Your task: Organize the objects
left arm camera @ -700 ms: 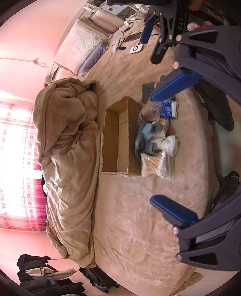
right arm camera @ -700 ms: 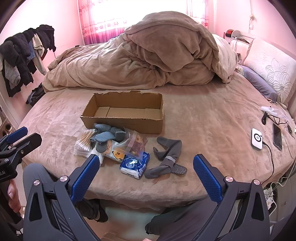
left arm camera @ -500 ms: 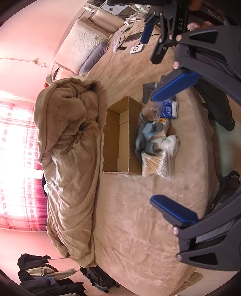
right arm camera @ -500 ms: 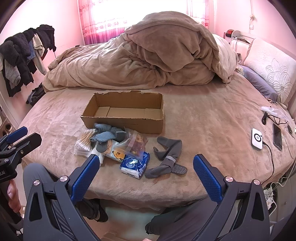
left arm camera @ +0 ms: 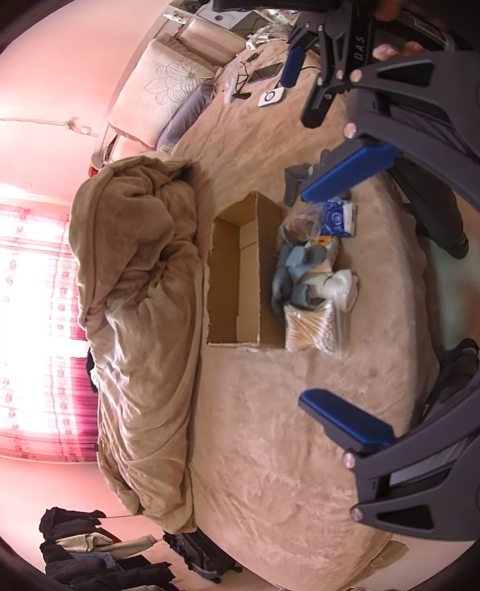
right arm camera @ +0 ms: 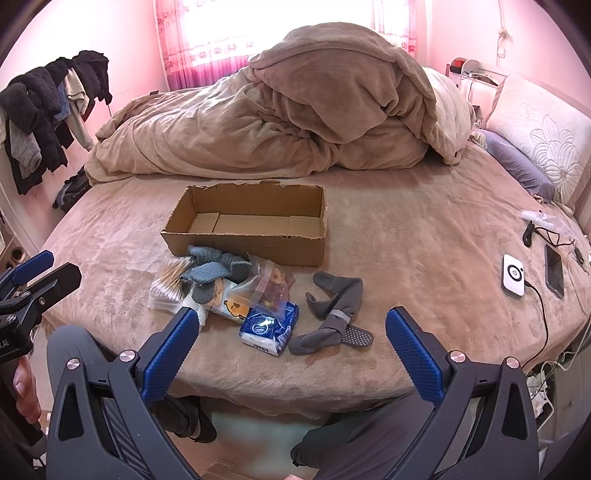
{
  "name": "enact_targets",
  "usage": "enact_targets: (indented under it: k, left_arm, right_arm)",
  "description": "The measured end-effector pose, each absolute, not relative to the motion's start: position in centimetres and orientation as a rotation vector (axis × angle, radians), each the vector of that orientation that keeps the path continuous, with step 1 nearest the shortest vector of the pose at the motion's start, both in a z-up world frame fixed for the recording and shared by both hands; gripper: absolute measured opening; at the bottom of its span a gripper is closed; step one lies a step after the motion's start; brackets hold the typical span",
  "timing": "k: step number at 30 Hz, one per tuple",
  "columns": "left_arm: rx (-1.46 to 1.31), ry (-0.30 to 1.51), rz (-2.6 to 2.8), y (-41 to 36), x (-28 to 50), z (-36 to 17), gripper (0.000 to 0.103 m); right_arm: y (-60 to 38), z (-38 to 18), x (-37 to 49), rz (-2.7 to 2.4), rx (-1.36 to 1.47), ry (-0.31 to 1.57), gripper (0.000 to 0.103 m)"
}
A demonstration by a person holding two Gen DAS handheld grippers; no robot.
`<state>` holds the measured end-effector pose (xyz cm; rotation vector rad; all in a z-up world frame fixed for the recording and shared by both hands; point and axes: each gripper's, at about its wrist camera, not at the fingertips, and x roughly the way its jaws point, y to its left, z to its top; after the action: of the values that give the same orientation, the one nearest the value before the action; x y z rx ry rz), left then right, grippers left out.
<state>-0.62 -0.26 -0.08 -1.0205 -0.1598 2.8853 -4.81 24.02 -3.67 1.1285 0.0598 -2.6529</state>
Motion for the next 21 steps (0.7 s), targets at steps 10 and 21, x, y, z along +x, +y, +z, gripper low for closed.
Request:
enact_targets:
  k: [10,21]
  left_arm:
    - [-1.016,-0.151,2.884,-0.1,-0.74,0.04,0.102]
    - [-1.01,-0.13,2.888,0.09,-0.79,0.15,0.102]
  right_arm:
    - [23.9,-3.84,-4.82,-2.651,1.126,0.056,0.103]
    - [23.96,-3.88,-4.86,-2.65,1.127,0.056,0.103]
